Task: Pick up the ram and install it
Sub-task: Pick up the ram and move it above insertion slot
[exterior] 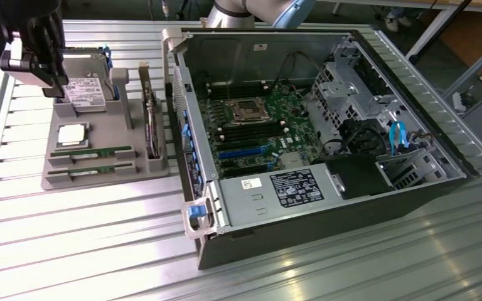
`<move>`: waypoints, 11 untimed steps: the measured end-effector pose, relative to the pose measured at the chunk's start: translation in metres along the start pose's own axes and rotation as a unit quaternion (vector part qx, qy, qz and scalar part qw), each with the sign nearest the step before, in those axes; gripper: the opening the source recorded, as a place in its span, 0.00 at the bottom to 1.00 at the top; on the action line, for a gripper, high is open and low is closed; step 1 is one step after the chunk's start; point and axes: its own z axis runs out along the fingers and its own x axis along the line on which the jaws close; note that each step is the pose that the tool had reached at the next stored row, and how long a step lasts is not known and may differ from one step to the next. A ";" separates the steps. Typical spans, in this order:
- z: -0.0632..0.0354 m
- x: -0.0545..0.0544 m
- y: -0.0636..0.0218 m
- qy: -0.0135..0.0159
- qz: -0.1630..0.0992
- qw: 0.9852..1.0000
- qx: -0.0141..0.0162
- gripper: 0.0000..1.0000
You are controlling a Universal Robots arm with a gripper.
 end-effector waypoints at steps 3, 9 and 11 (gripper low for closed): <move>0.0000 0.003 -0.0004 0.000 0.000 1.000 0.000 0.31; -0.0003 0.022 -0.0028 0.000 0.000 1.000 0.000 0.31; -0.0004 0.029 -0.0037 0.000 0.000 1.000 0.000 0.31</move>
